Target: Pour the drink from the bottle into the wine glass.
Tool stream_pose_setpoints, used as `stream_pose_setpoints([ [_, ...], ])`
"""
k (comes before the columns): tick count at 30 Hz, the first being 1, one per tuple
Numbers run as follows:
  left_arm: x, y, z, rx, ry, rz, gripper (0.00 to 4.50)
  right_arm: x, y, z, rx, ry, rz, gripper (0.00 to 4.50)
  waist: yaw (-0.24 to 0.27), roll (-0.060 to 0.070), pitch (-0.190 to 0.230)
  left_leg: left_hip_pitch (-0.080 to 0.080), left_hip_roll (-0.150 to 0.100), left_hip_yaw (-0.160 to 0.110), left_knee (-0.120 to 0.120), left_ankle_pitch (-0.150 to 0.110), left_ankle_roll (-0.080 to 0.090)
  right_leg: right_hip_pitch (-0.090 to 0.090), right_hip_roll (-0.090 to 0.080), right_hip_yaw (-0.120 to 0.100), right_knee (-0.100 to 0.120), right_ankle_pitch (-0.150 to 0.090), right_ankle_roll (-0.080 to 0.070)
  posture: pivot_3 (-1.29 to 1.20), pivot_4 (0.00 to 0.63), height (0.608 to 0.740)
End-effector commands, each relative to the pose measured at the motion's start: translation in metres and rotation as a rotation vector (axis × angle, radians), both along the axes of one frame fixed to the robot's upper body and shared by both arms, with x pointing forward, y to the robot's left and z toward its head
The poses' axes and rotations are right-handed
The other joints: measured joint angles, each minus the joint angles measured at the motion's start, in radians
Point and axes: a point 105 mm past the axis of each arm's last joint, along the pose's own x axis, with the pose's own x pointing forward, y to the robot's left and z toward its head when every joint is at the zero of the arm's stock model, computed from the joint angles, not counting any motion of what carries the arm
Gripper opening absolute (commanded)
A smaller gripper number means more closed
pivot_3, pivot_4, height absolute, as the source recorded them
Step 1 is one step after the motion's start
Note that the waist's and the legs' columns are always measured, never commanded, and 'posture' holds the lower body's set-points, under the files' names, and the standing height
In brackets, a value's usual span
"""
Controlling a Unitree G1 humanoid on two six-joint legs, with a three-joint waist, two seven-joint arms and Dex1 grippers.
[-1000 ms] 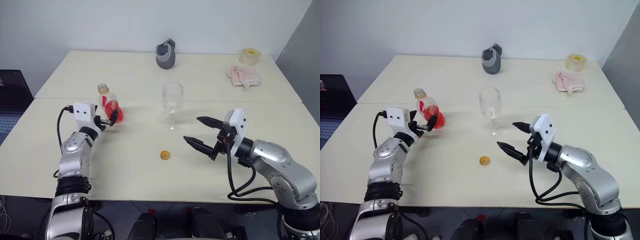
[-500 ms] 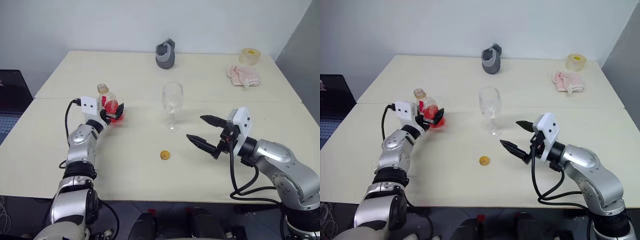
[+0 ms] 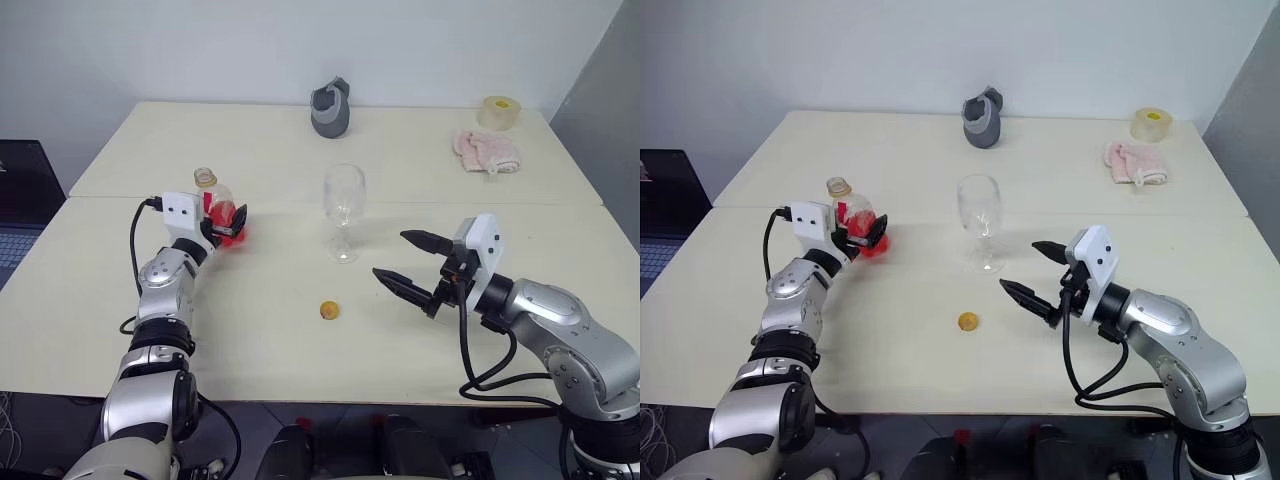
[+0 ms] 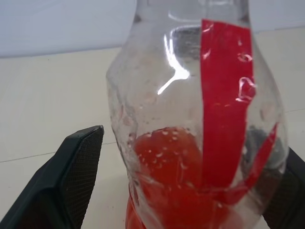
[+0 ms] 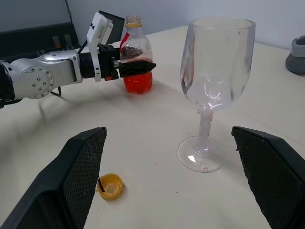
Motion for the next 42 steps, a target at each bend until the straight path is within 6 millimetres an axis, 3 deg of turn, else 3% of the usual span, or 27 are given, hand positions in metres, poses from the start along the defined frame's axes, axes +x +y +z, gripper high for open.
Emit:
stream_pose_setpoints([
  [1,0.001,0.002,0.013,0.013,-0.047,0.005,4.5,-0.002,0.003,0.012,0.02,-0.049,0.013,4.49,0.0,0.0,0.0,0.0,0.0,0.0,0.0,0.0,0.0,0.0,0.0,0.0,0.0,0.0,0.0,0.0,0.15,0.74],
  [6,0.002,-0.001,0.012,0.011,-0.039,-0.006,4.5,-0.001,0.003,0.012,0.018,-0.05,0.014,4.49,0.0,0.0,0.0,0.0,0.0,0.0,0.0,0.0,0.0,0.0,0.0,0.0,0.0,0.0,0.0,0.0,0.15,0.74],
  [8,0.003,-0.003,0.01,0.014,-0.03,-0.008,4.11,-0.001,0.002,0.012,0.016,-0.05,0.013,4.5,0.0,0.0,0.0,0.0,0.0,0.0,0.0,0.0,0.0,0.0,0.0,0.0,0.0,0.0,0.0,0.0,0.15,0.74],
  [19,0.005,-0.004,0.014,0.01,-0.038,0.0,4.11,-0.001,0.002,0.013,0.016,-0.051,0.014,4.5,0.0,0.0,0.0,0.0,0.0,0.0,0.0,0.0,0.0,0.0,0.0,0.0,0.0,0.0,0.0,0.0,0.15,0.74],
  [22,0.005,-0.003,0.016,0.0,-0.048,0.003,3.54,-0.001,0.002,0.012,0.015,-0.051,0.014,4.5,0.0,0.0,0.0,0.0,0.0,0.0,0.0,0.0,0.0,0.0,0.0,0.0,0.0,0.0,0.0,0.0,0.15,0.74],
  [27,0.005,-0.002,0.017,-0.002,-0.051,0.006,1.89,-0.001,0.001,0.013,0.013,-0.05,0.013,4.5,0.0,0.0,0.0,0.0,0.0,0.0,0.0,0.0,0.0,0.0,0.0,0.0,0.0,0.0,0.0,0.0,0.15,0.74],
  [30,0.005,-0.002,0.018,-0.001,-0.054,0.009,1.2,0.0,0.001,0.013,0.014,-0.052,0.014,4.5,-0.001,0.0,0.0,0.0,0.0,0.0,0.0,0.0,0.0,0.0,0.0,0.0,0.0,0.0,0.0,0.0,0.15,0.74],
  [33,0.005,-0.002,0.018,0.002,-0.053,0.009,0.99,0.0,0.001,0.013,0.014,-0.053,0.015,4.5,-0.001,0.0,0.0,0.0,0.0,0.0,0.0,0.0,0.0,0.0,0.0,0.0,0.0,0.0,0.0,0.0,0.15,0.74],
  [42,0.006,-0.011,0.021,0.019,-0.03,-0.027,0.98,0.002,0.001,0.015,0.013,-0.06,0.013,4.5,-0.001,0.0,0.0,0.0,0.0,0.0,0.0,0.0,0.0,0.0,0.0,0.0,0.0,0.0,0.0,0.0,0.15,0.74],
])
